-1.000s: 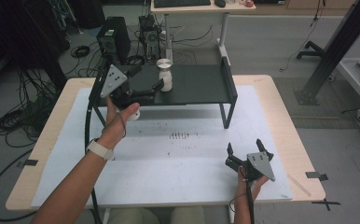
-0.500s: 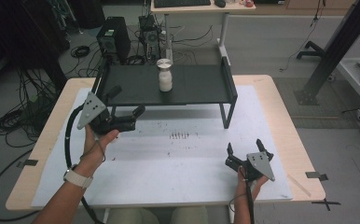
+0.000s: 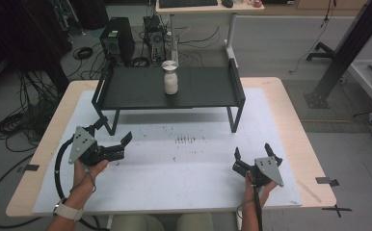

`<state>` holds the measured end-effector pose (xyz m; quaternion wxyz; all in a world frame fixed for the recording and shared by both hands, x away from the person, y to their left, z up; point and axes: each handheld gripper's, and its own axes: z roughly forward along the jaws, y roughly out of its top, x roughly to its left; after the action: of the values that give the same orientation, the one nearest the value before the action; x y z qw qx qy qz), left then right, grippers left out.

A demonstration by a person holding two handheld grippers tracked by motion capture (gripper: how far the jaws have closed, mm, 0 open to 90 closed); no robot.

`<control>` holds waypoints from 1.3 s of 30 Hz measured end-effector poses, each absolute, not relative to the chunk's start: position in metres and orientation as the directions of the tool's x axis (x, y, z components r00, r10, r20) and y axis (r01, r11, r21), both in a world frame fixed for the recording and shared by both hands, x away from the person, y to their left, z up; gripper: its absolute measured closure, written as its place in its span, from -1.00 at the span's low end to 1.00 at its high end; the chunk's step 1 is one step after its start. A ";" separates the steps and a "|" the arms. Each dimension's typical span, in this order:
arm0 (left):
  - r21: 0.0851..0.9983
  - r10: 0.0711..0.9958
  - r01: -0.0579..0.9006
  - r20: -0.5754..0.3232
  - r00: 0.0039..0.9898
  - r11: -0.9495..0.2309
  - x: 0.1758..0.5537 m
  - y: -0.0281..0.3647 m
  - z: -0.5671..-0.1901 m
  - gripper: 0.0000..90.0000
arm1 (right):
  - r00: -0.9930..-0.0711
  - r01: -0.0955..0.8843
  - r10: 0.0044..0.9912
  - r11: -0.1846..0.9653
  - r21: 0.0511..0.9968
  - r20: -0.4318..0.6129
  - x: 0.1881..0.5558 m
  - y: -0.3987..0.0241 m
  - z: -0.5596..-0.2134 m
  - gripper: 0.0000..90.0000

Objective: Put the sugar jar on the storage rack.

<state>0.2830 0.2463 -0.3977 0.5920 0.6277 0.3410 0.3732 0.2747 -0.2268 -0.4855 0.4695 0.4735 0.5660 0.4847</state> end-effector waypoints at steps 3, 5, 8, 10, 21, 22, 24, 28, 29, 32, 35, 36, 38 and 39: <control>0.998 0.881 0.014 0.051 0.471 -0.066 0.282 0.252 -0.411 -0.91 | -0.109 0.080 0.991 0.084 0.993 -0.075 0.275 -0.227 -0.485 -0.98; 0.998 0.888 0.028 0.037 0.459 -0.057 0.281 0.256 -0.418 -0.91 | -0.107 0.081 0.991 0.084 0.993 -0.075 0.275 -0.227 -0.485 -0.98; 0.998 0.897 0.049 0.012 0.441 -0.038 0.281 0.259 -0.428 -0.91 | -0.107 0.081 0.992 0.083 0.993 -0.074 0.275 -0.227 -0.485 -0.98; 0.998 0.901 0.059 -0.001 0.433 -0.027 0.280 0.260 -0.434 -0.91 | -0.107 0.082 0.991 0.085 0.993 -0.076 0.275 -0.226 -0.485 -0.98; 0.995 0.920 0.100 -0.041 0.390 0.001 0.281 0.259 -0.455 -0.91 | -0.105 0.083 0.991 0.089 0.992 -0.080 0.275 -0.226 -0.485 -0.98; 0.995 0.920 0.102 -0.043 0.389 0.004 0.281 0.259 -0.456 -0.91 | -0.105 0.084 0.991 0.091 0.992 -0.082 0.275 -0.226 -0.485 -0.98; 0.995 0.922 0.101 -0.043 0.386 0.004 0.281 0.258 -0.457 -0.90 | -0.104 0.086 0.991 0.093 0.992 -0.084 0.275 -0.226 -0.485 -0.98; 0.995 0.924 0.103 -0.042 0.380 0.003 0.281 0.258 -0.460 -0.90 | -0.102 0.086 0.991 0.095 0.992 -0.086 0.275 -0.225 -0.485 -0.98; 0.995 0.924 0.103 -0.042 0.380 0.003 0.281 0.258 -0.460 -0.90 | -0.102 0.086 0.991 0.096 0.992 -0.087 0.275 -0.225 -0.485 -0.98; 0.994 0.927 0.110 -0.035 0.373 -0.006 0.280 0.257 -0.463 -0.90 | -0.102 0.086 0.991 0.098 0.992 -0.089 0.275 -0.225 -0.485 -0.98; 0.993 0.926 0.116 -0.037 0.375 -0.007 0.278 0.256 -0.467 -0.89 | -0.101 0.085 0.991 0.099 0.991 -0.090 0.275 -0.225 -0.485 -0.98; 0.994 0.928 0.106 -0.034 0.372 -0.006 0.278 0.256 -0.468 -0.89 | -0.101 0.084 0.991 0.098 0.992 -0.089 0.275 -0.225 -0.485 -0.98; 0.994 0.930 0.106 -0.037 0.367 -0.002 0.277 0.256 -0.468 -0.88 | -0.101 0.084 0.991 0.096 0.992 -0.088 0.275 -0.225 -0.485 -0.98; 0.994 0.930 0.106 -0.039 0.366 0.000 0.277 0.256 -0.468 -0.88 | -0.101 0.084 0.991 0.096 0.992 -0.087 0.275 -0.225 -0.485 -0.98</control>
<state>0.2770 0.2561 -0.4680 0.5628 0.6051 0.4281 0.3659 0.2749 -0.2252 -0.4853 0.4748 0.4732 0.5680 0.4775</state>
